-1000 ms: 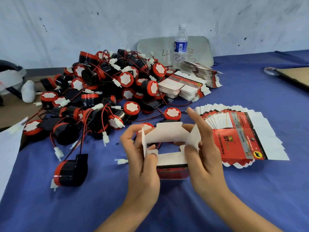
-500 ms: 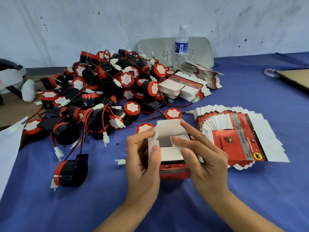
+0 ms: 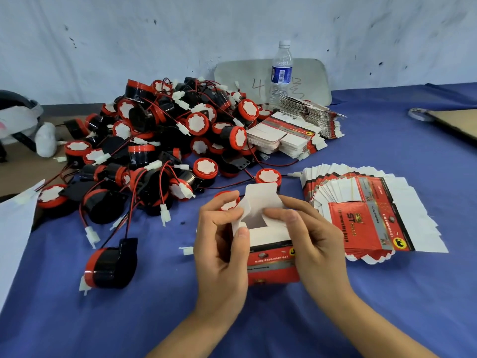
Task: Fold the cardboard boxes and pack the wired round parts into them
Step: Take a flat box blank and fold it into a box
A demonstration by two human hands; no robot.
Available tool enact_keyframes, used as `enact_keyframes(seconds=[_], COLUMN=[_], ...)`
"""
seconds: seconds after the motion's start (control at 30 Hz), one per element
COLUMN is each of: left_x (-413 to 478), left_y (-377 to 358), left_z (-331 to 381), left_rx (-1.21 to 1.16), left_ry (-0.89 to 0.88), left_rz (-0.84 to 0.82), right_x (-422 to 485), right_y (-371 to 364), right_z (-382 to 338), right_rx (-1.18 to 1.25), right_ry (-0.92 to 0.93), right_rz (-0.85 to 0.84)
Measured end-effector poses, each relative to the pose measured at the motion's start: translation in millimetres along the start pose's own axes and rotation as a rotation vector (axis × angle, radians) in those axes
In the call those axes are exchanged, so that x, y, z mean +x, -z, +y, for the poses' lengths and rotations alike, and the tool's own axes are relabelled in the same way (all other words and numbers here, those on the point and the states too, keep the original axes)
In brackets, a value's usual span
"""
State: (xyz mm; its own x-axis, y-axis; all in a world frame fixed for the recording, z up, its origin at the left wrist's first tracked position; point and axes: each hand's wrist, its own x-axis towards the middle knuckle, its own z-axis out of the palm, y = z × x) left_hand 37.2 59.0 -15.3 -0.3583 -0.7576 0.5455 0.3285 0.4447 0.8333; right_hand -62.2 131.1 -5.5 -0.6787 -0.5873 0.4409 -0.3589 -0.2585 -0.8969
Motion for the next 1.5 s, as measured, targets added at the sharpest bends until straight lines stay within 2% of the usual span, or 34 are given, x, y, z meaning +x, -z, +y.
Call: enact_keyframes(seconds=[0.17,0.33,0.5,0.6,0.67,0.77,0.83,0.93,1.1,1.23,1.37,1.5], left_x=[-1,-1,9,11,12,15,18,18,14,4,-13,-10], left_y=[2,-2,4,7,8,10,10,9,6,1,-10,-9], left_z=[-2,-3,-3,-2,-2,-1,2,2,0,1,-6,-12], left_rx=[0.027,0.227,0.267,0.220,0.220,0.210,0.195,0.184,0.254,0.375,0.462,0.491], left_ry=[0.021,0.017,-0.085,-0.064,-0.063,-0.126,-0.174,-0.219,-0.203,-0.255,-0.247,-0.206], left_rz=[-0.021,-0.096,-0.097,-0.078,-0.076,-0.162,-0.230,-0.268,-0.201,-0.161,-0.259,-0.265], right_x=[1,0,2,4,6,13,15,16,16,14,14,14], right_y=[1,2,6,9,11,16,19,22,21,17,19,21], right_z=[-1,-2,-5,-8,-7,-6,-5,-2,-2,-4,2,2], right_rx=[0.001,-0.018,0.141,0.175,0.265,0.503,0.549,0.525,0.528,0.605,0.563,0.437], right_ry=[-0.007,0.035,0.030,0.012,-0.079,-0.345,-0.458,-0.526,-0.434,-0.357,-0.330,-0.224], right_rz=[-0.017,-0.011,-0.076,-0.133,-0.195,-0.374,-0.462,-0.508,-0.462,-0.336,-0.167,-0.256])
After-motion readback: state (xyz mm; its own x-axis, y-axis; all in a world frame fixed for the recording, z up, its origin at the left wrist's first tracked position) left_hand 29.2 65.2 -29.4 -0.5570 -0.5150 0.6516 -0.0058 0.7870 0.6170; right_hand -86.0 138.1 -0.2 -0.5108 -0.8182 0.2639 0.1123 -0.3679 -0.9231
